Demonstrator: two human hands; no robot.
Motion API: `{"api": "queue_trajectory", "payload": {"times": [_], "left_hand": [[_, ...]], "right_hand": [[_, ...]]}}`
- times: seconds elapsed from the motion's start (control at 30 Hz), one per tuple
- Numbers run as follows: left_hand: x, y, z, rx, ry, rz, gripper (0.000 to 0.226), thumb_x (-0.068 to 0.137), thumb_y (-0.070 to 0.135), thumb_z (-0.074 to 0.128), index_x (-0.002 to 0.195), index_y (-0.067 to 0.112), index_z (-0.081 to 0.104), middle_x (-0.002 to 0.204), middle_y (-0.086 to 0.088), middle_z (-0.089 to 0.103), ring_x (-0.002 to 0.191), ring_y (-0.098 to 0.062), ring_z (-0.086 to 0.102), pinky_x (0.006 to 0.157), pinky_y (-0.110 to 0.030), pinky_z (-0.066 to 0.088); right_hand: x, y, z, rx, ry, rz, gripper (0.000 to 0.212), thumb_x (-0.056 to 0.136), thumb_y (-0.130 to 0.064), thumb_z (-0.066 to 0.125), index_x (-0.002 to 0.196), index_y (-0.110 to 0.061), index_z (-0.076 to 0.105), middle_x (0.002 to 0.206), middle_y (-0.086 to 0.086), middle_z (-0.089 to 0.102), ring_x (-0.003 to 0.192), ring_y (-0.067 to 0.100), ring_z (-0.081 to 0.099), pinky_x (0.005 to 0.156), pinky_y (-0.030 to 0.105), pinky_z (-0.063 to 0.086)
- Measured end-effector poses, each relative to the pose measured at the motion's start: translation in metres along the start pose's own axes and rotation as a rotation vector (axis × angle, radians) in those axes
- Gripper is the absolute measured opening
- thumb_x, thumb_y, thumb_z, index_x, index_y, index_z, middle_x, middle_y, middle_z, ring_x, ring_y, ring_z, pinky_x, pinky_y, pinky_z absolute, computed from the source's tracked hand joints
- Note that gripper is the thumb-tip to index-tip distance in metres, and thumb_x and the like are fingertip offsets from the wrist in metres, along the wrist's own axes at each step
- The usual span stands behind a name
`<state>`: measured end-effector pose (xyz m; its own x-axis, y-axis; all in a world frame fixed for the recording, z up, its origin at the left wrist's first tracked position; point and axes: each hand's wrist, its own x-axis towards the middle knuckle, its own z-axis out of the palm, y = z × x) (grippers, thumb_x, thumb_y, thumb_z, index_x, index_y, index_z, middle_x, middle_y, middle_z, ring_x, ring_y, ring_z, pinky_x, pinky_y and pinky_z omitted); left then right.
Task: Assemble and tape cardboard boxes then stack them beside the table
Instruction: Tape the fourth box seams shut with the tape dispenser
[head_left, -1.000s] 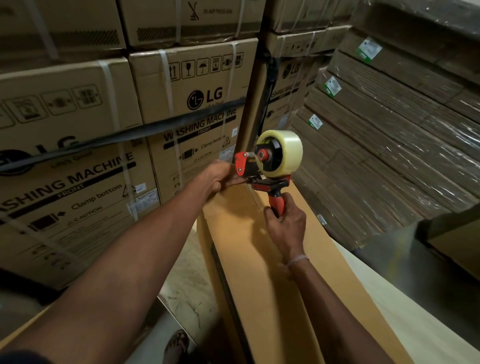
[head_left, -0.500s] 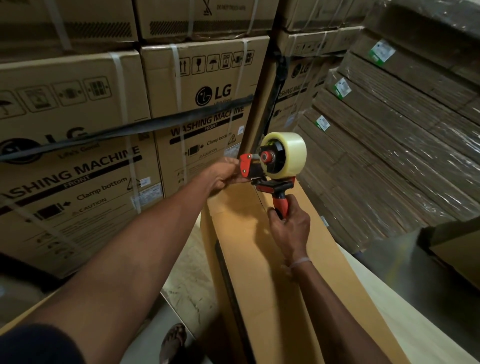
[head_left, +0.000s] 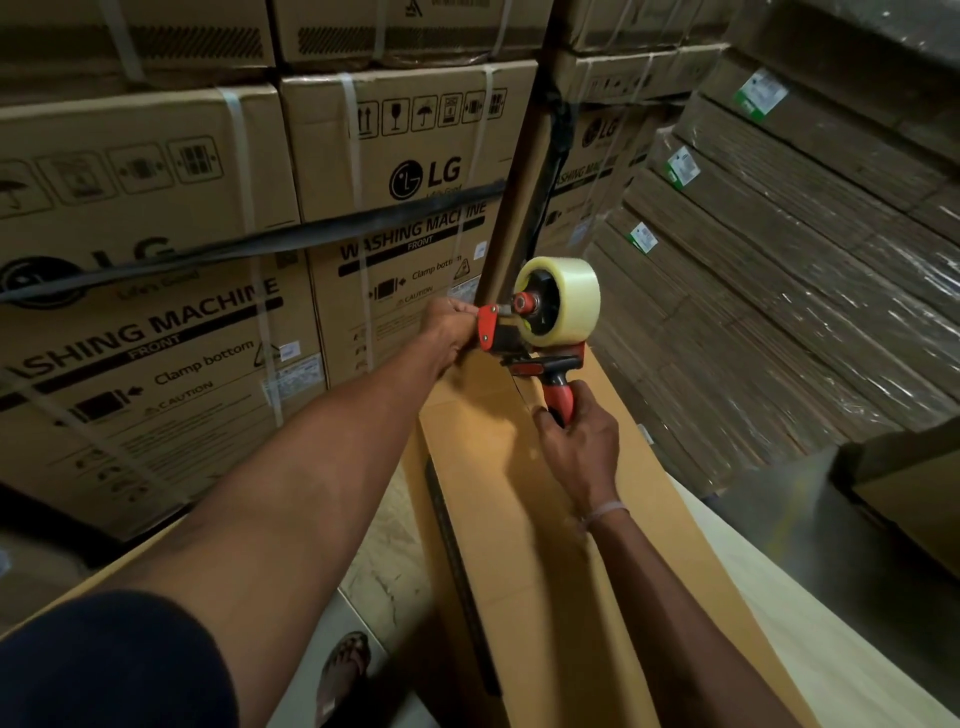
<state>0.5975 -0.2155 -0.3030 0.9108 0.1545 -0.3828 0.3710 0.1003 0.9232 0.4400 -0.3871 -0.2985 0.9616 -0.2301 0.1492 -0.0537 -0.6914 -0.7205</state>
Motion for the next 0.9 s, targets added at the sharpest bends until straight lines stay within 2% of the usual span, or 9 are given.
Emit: {"api": "queue_trajectory", "payload": {"times": [0.17,0.33,0.53,0.7,0.83,0.9], "left_hand": [[-0.002,-0.001,0.001,0.069,0.042,0.035,0.025,0.078,-0.005,0.081,0.089,0.011,0.066,0.098,-0.007,0.07,0.089,-0.018,0.071,0.072,-0.028,0.061],[-0.003,-0.003,0.002,0.121,0.04,0.05,0.035,0.073,-0.005,0.085,0.099,0.009,0.066,0.101,-0.007,0.07,0.093,-0.019,0.071,0.084,-0.034,0.064],[-0.004,-0.004,0.002,0.162,0.03,0.049,0.031,0.078,-0.004,0.081,0.095,0.014,0.063,0.103,-0.007,0.067,0.095,-0.021,0.071,0.085,-0.038,0.064],[-0.005,-0.005,0.007,0.311,0.064,0.088,0.03,0.077,0.001,0.081,0.098,0.015,0.066,0.097,-0.002,0.067,0.088,-0.016,0.067,0.071,-0.031,0.058],[0.0,-0.003,0.0,0.356,0.032,0.054,0.026,0.073,0.002,0.084,0.087,0.016,0.068,0.093,-0.003,0.07,0.089,-0.018,0.068,0.083,-0.04,0.062],[0.002,-0.003,-0.003,0.397,0.001,0.006,0.025,0.072,0.005,0.087,0.084,0.015,0.068,0.091,-0.005,0.071,0.087,-0.021,0.069,0.074,-0.039,0.06]], "right_hand": [[-0.023,0.012,-0.016,-0.051,-0.019,-0.024,0.025,0.091,-0.027,0.073,0.112,-0.025,0.06,0.089,-0.001,0.066,0.08,0.021,0.063,0.075,0.045,0.059],[-0.038,0.019,-0.021,-0.075,-0.009,-0.039,0.025,0.09,-0.028,0.073,0.108,-0.024,0.058,0.087,0.001,0.066,0.074,0.021,0.063,0.069,0.046,0.059],[-0.039,0.017,-0.021,-0.093,-0.045,-0.026,0.028,0.089,-0.028,0.075,0.112,-0.026,0.059,0.092,0.001,0.067,0.079,0.021,0.063,0.073,0.044,0.059],[-0.037,0.015,-0.022,-0.105,-0.095,-0.001,0.031,0.091,-0.028,0.075,0.117,-0.023,0.058,0.097,0.002,0.066,0.085,0.024,0.064,0.077,0.042,0.059],[-0.033,0.014,-0.024,-0.129,-0.169,0.03,0.031,0.091,-0.029,0.074,0.116,-0.025,0.056,0.101,0.003,0.068,0.086,0.024,0.064,0.079,0.044,0.058],[-0.027,0.013,-0.026,-0.143,-0.24,0.063,0.031,0.092,-0.031,0.073,0.117,-0.025,0.056,0.104,0.003,0.068,0.088,0.023,0.063,0.081,0.043,0.058]]}}
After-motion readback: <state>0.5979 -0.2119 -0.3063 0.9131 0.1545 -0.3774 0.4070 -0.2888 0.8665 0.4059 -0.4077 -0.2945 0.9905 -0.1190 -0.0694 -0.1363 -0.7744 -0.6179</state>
